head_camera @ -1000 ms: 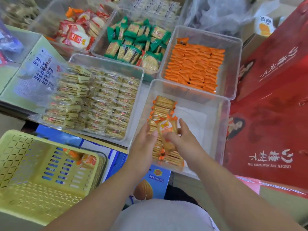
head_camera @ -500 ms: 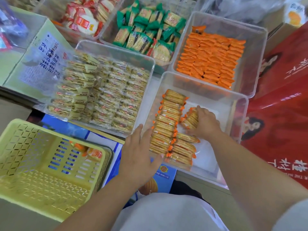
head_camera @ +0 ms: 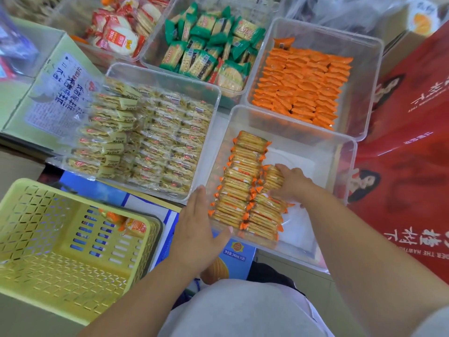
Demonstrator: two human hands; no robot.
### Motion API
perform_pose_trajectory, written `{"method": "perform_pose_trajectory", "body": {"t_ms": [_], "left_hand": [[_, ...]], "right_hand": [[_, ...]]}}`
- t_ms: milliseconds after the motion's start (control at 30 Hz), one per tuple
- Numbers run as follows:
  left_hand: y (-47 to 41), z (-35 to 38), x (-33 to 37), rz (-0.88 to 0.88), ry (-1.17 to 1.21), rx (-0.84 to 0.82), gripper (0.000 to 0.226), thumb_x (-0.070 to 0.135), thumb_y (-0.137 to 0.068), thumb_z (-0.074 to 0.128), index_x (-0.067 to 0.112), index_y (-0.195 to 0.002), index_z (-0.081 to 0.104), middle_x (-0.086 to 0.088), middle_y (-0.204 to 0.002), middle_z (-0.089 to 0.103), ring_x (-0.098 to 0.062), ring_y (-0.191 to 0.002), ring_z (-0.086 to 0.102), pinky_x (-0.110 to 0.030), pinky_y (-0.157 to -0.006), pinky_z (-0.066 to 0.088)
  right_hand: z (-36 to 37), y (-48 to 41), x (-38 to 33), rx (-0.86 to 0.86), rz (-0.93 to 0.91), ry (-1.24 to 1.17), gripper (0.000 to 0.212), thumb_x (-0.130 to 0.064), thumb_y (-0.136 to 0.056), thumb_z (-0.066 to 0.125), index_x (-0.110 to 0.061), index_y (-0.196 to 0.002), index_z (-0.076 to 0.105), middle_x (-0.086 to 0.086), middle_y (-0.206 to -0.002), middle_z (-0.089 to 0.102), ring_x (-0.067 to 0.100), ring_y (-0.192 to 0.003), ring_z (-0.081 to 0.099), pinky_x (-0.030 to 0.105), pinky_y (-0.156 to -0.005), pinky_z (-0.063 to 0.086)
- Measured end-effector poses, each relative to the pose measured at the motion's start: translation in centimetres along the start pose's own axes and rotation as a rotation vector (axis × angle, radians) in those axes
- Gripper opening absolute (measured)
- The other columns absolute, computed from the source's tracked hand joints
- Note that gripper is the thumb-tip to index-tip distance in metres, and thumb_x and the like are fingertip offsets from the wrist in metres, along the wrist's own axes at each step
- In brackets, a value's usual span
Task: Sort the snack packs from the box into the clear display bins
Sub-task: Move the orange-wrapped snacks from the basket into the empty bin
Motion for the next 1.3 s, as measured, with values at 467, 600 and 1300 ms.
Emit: {"method": "perform_pose_trajectory", "body": {"t_ms": [467, 600, 1300], "left_hand": [[-0.2, 0.1, -0.2, 0.004, 0.017, -0.041, 0.114, 0.052, -0.088, 0.073, 0.029, -0.163, -0.011, 0.013, -0.171, -0.006, -0.014, -0.157, 0.004, -0.024, -0.114, 0.015], [-0.3, 0.2, -0.2, 0.002, 0.032, -0.058, 0.116, 0.052, -0.088, 0.073, 0.029, -0.162, -0.013, 0.016, -0.17, -0.01, -0.013, -0.157, 0.002, -0.023, -0.112, 0.014], [5.9, -13.3, -7.8, 0.021, 0.35, 0.306, 0.01, 0.033, -0.089, 0.071, 0.031, -0.079, 0.071, 0.018, -0.076, 0.069, -0.003, -0.071, 0.064, -0.028, -0.064, 0.05]], "right_hand": [[0.9, 0.3, -2.9, 0.003, -0.052, -0.028, 0.077, -0.036, -0.105, 0.048, -0.032, -0.161, -0.005, 0.022, -0.157, 0.018, 0.028, -0.078, 0.061, 0.033, -0.056, 0.045], [0.7, 0.4, -2.6, -0.049, -0.062, 0.038, 0.071, -0.041, -0.106, 0.042, -0.037, -0.16, -0.004, 0.019, -0.163, 0.006, 0.028, -0.078, 0.064, 0.033, -0.065, 0.052], [3.9, 9.1, -5.5, 0.246, -0.072, -0.111, 0.068, -0.054, -0.096, 0.058, -0.024, -0.154, 0.038, 0.011, -0.162, 0.032, 0.035, -0.145, 0.035, 0.045, -0.114, 0.035]]}}
Point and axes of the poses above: each hand's wrist, its own y-axis away from the middle knuckle, its own z-axis out of the palm, x = y × z, the point moved 2 cm from there along -y, towards the middle knuckle
